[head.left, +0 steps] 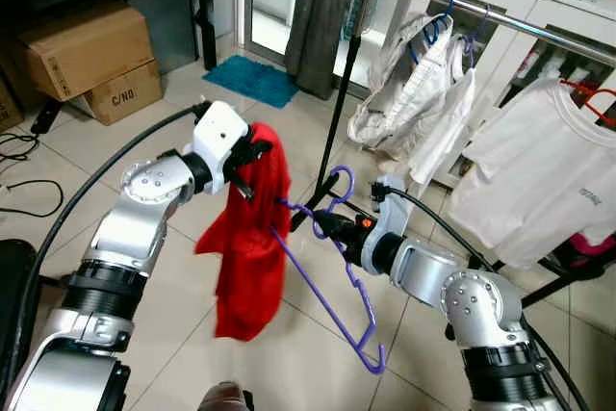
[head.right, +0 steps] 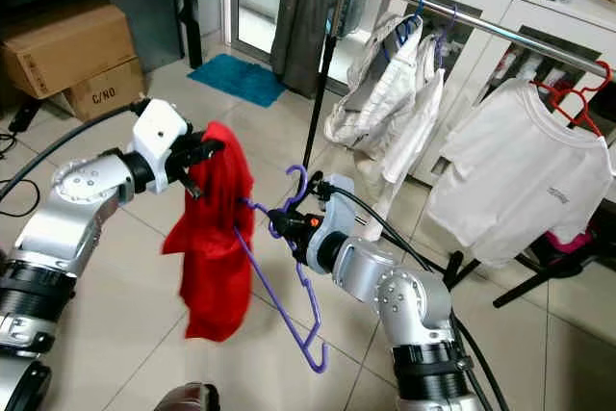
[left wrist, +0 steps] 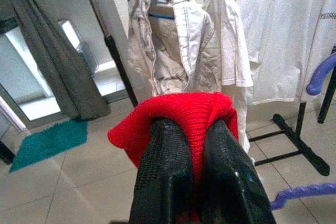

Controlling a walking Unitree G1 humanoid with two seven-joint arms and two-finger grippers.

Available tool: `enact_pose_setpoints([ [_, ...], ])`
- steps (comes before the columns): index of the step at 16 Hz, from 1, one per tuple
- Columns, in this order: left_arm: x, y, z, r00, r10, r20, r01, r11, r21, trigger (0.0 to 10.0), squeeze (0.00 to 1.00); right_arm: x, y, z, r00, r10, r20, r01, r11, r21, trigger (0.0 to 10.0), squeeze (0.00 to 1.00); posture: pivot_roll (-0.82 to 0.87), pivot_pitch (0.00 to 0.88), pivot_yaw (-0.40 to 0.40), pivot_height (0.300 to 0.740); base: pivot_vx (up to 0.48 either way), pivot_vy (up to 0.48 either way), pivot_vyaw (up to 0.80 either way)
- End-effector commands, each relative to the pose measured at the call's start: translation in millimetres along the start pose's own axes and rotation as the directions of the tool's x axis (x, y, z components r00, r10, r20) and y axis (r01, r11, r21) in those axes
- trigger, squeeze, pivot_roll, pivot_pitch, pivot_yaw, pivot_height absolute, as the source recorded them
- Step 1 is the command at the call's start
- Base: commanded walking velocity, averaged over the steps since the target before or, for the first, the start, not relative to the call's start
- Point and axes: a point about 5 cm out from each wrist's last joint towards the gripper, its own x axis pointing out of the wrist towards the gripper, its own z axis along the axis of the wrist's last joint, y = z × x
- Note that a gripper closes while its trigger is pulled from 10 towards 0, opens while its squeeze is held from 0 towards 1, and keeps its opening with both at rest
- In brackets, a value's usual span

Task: Hang hanger

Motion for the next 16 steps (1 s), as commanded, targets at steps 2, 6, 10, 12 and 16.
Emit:
enact_pose_setpoints([
  [2,-4.5,-17.8,21.8,0.991,-0.108,0.075,0.109,0.994,-0.003,0.0,0.0,3.2,-13.1,18.5,0.986,-0.127,0.11,0.12,0.991,0.066,10.0,0.0,0.06,0.011,-0.076,0.74,0.0,0.0,0.0],
  [6,-20.9,-36.7,8.3,0.983,-0.183,0.01,0.183,0.983,-0.013,0.0,0.0,8.4,-17.7,59.6,0.937,-0.183,0.296,0.128,0.972,0.195,10.0,0.0,0.08,0.014,-0.079,0.74,0.0,0.0,0.0],
  [10,-29.6,-25.6,-8.4,0.996,-0.049,-0.07,0.048,0.999,-0.019,0.0,0.0,8.3,-11.0,94.0,0.85,-0.215,0.481,0.053,0.943,0.327,10.0,0.0,0.08,0.015,-0.083,0.74,0.0,0.0,0.0],
  [12,-32.2,-39.1,-3.5,0.993,-0.12,0.022,0.122,0.983,-0.137,0.0,0.0,10.4,-10.7,108.0,0.797,-0.261,0.545,0.013,0.909,0.417,10.0,0.0,0.09,0.017,-0.083,0.74,0.0,0.0,0.0],
  [16,-31.0,-61.4,-5.8,0.965,-0.256,0.059,0.262,0.933,-0.245,0.0,0.0,13.8,-7.5,120.7,0.74,-0.298,0.603,-0.031,0.881,0.473,10.0,0.0,0.09,0.017,-0.081,0.74,0.0,0.0,0.0],
])
